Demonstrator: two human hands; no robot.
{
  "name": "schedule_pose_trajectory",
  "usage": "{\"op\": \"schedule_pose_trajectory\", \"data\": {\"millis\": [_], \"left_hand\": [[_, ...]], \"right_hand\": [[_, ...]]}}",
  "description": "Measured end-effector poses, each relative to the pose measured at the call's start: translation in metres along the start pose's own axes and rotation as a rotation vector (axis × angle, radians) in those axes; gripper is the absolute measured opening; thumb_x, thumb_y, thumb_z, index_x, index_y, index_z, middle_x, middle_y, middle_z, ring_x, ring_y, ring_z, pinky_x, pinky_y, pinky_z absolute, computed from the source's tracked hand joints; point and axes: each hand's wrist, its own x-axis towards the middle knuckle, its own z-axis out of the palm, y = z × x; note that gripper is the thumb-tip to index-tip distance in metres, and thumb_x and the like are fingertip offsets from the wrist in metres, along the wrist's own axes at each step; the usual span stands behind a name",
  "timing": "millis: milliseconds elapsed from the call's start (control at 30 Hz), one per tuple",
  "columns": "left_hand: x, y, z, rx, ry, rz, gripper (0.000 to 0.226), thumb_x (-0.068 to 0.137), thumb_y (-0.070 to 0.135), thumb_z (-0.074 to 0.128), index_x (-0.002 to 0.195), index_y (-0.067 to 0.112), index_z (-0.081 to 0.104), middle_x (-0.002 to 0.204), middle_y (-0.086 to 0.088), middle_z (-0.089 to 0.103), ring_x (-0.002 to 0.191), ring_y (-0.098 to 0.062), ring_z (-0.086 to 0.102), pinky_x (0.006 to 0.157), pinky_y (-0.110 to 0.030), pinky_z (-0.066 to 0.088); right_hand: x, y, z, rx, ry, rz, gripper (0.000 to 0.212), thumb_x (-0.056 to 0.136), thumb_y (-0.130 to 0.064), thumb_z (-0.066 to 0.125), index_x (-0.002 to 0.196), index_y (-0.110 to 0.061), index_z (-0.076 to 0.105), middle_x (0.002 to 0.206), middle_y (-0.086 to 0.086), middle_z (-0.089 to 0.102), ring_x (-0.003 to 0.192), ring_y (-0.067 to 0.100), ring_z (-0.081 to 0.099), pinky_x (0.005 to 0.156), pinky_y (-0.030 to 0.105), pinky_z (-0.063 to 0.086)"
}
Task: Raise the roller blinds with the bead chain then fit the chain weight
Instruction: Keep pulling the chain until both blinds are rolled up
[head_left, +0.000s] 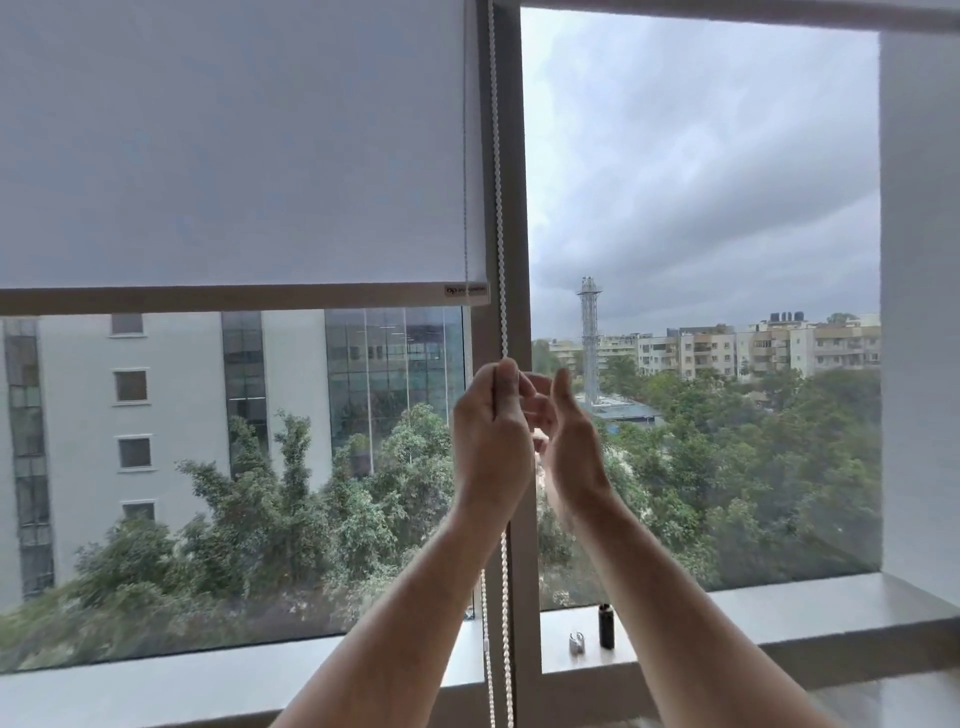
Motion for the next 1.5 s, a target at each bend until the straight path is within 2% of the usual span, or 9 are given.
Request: {"op": "schedule_pose_trajectory", "data": {"millis": [233,367,567,667,733,1000,1200,1367,1500], "left_hand": [[-0.025,-0.021,-0.014,-0.017,0.000,-0.003,0.033,0.095,0.029,0.044,0.066,0.027,0.057,0.049,0.015,0.047,0.048,-0.004,0.034,0.049,-0.023,0.026],[-0.043,-0.036,-0.022,-0.002,-0.026,0.000,0.032,0.096,0.027,0.044,0.068,0.030,0.059,0.052,0.016,0.049,0.048,-0.002,0.036,0.049,-0.020,0.029],[-0.035,-0.047,-0.043,0.041,-0.264,-0.080,0.038,0.090,0.056,0.045,0.079,0.029,0.070,0.054,0.012,0.047,0.047,-0.011,0.039,0.047,-0.026,0.030],[0.005,-0.025,-0.050,0.115,-0.268,-0.116,0.034,0.091,0.053,0.036,0.099,0.042,0.068,0.098,-0.003,0.069,0.086,-0.017,0.065,0.071,-0.035,0.052],[0.040,0.001,-0.045,0.028,-0.157,-0.125,0.042,0.099,0.049,0.033,0.109,0.025,0.066,0.109,-0.015,0.068,0.099,-0.029,0.065,0.080,-0.043,0.055],[0.135,0.111,0.002,0.032,-0.211,-0.042,0.047,0.102,0.050,0.034,0.124,0.013,0.053,0.100,-0.010,0.064,0.080,-0.017,0.065,0.061,-0.027,0.053],[0.141,0.121,0.028,0.045,0.069,0.018,0.038,0.104,0.022,0.041,0.072,0.018,0.062,0.074,0.000,0.063,0.067,-0.015,0.054,0.060,-0.029,0.038],[0.132,0.118,0.035,0.112,0.115,0.160,0.036,0.103,0.020,0.043,0.073,0.017,0.063,0.061,0.013,0.055,0.056,0.001,0.051,0.053,-0.023,0.034],[0.120,0.110,0.035,0.151,0.119,0.168,0.035,0.102,0.019,0.044,0.074,0.018,0.064,0.064,0.010,0.058,0.063,-0.012,0.055,0.057,-0.028,0.038]], "right_hand": [[0.060,-0.095,0.034,0.216,-0.160,-0.017,0.044,0.107,-0.037,0.033,0.112,-0.007,0.064,0.081,0.009,0.068,0.065,0.018,0.063,0.057,0.031,0.053],[0.074,-0.123,0.059,0.227,-0.113,0.006,0.038,0.108,-0.032,0.035,0.102,-0.010,0.066,0.058,-0.004,0.047,0.043,0.007,0.036,0.038,0.021,0.028],[0.060,-0.101,0.063,-0.093,0.101,-0.388,0.040,0.095,-0.003,0.036,0.065,-0.024,0.053,0.055,-0.011,0.044,0.051,0.009,0.036,0.049,0.025,0.026],[0.051,-0.091,0.057,-0.145,0.124,-0.484,0.039,0.101,-0.008,0.039,0.068,-0.025,0.052,0.057,-0.013,0.046,0.053,0.005,0.038,0.050,0.023,0.031],[0.036,-0.077,0.057,-0.164,0.114,-0.512,0.039,0.103,-0.010,0.039,0.069,-0.025,0.051,0.055,-0.013,0.050,0.049,0.000,0.041,0.046,0.017,0.035],[-0.014,-0.007,0.048,-0.219,0.045,-0.463,0.034,0.101,-0.025,0.038,0.069,-0.017,0.047,0.058,-0.014,0.044,0.054,0.004,0.035,0.050,0.019,0.030],[-0.016,-0.004,0.039,-0.225,-0.001,-0.454,0.034,0.101,-0.028,0.040,0.068,-0.025,0.048,0.056,-0.014,0.045,0.054,0.002,0.034,0.050,0.020,0.029],[0.002,-0.014,0.026,-0.018,-0.143,-0.175,0.047,0.104,-0.044,0.036,0.085,-0.017,0.069,0.055,0.003,0.058,0.046,0.016,0.051,0.047,0.031,0.042],[0.040,-0.064,0.021,0.090,-0.066,-0.122,0.054,0.100,-0.050,0.026,0.107,-0.017,0.067,0.077,0.002,0.077,0.069,0.013,0.073,0.061,0.028,0.055]]}}
